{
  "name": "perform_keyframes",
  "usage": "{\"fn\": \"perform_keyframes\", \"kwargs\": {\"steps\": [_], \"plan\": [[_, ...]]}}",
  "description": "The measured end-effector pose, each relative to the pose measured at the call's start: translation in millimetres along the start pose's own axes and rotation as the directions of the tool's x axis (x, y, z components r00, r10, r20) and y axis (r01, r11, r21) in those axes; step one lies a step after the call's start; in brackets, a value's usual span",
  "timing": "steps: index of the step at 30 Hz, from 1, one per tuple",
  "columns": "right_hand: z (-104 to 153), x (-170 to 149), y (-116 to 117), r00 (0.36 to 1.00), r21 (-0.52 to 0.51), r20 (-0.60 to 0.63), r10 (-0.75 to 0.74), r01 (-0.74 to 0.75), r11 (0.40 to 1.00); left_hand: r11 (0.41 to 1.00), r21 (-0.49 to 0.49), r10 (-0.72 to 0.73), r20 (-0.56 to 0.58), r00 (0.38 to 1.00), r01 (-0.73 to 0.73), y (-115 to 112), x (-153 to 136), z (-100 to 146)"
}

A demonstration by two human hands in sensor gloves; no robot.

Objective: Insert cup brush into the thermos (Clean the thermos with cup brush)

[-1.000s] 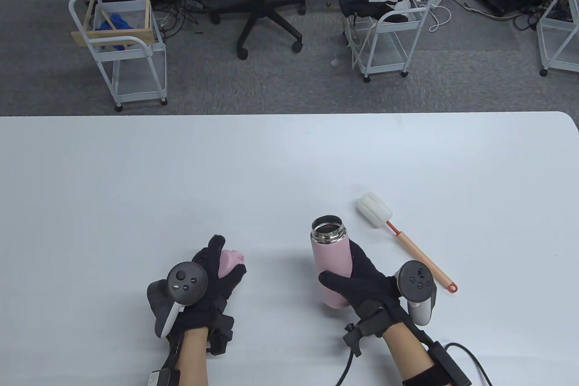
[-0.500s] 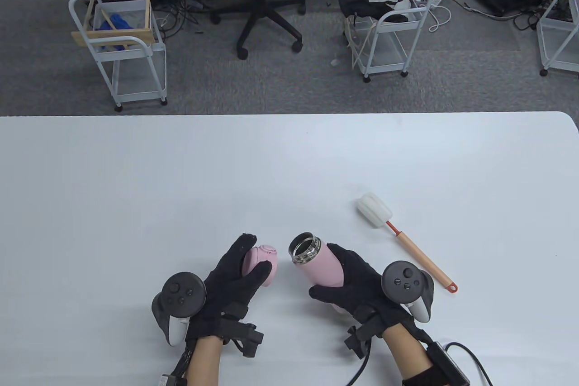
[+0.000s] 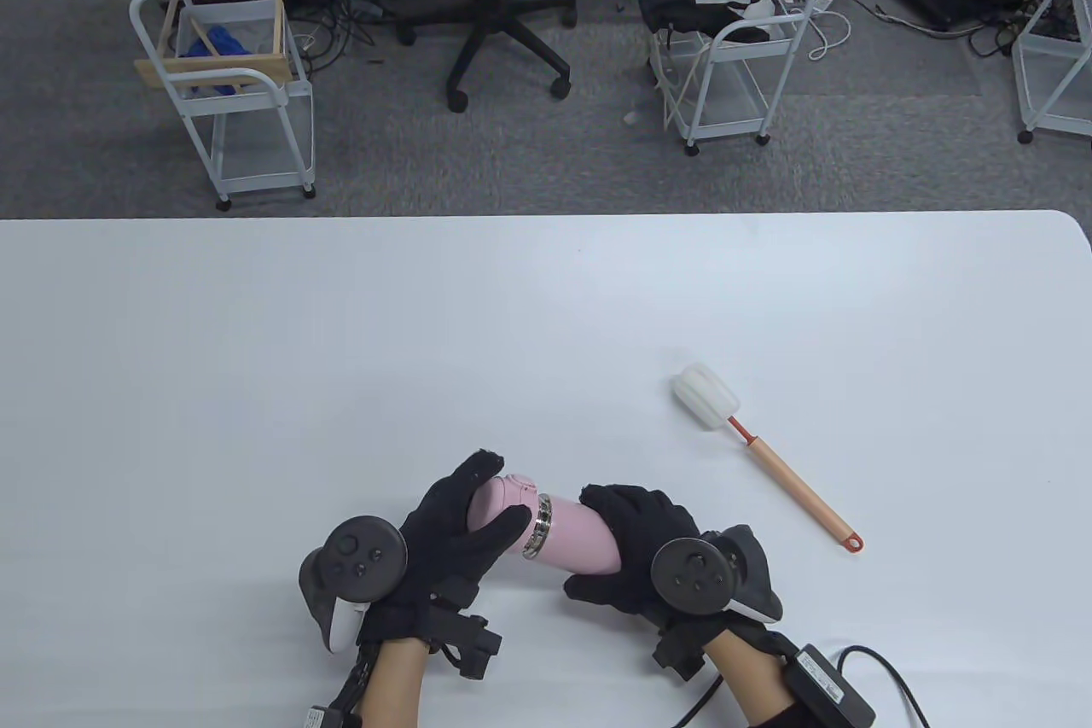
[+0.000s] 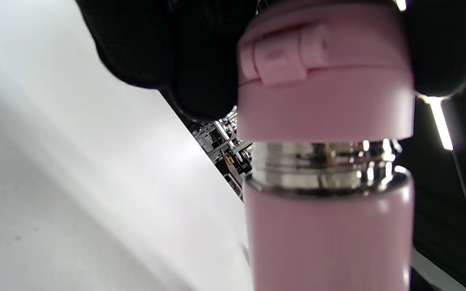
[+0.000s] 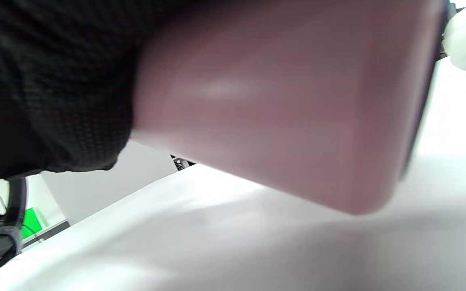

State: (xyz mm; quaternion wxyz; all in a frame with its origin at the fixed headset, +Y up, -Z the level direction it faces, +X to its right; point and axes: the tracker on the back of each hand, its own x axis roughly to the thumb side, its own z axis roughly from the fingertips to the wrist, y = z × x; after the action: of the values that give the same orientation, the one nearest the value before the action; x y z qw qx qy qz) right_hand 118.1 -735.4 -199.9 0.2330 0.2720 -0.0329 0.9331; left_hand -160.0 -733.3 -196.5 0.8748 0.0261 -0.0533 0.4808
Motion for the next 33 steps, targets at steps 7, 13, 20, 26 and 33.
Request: {"fn": "perform_keyframes", "kwargs": {"steps": [7,13,20,26,33], "plan": [[1.6,-0.5,-5.4,1.000,-0.023,0.012,-0.023,0.023,0.999,0.997,-0.018,0.082,0.041,0.996,-0.081,-3.3,0.9,-0.8],[-2.2,-8.2,-7.9,0.967,0.043,0.016,-0.253,0.252,0.967,0.985,-0.018,0.172,0.153,0.973,-0.172,1.4,5.7,-0.6],[-7.6,-31.6,-6.9,0.863,0.233,0.018,-0.506,0.488,0.841,0.939,-0.267,0.282,0.245,0.928,-0.215,2.1,4.1,-6.9],[-10.0,-44.9,5.1,0.674,0.455,-0.088,-0.733,0.682,0.572,0.847,-0.459,0.416,0.263,0.870,-0.266,-4.0,8.4,-7.7],[-9.0,-38.0,2.1,0.773,0.345,-0.068,-0.630,0.611,0.712,0.853,-0.432,0.421,0.237,0.876,-0.293,-8.3,5.5,-6.5]]}}
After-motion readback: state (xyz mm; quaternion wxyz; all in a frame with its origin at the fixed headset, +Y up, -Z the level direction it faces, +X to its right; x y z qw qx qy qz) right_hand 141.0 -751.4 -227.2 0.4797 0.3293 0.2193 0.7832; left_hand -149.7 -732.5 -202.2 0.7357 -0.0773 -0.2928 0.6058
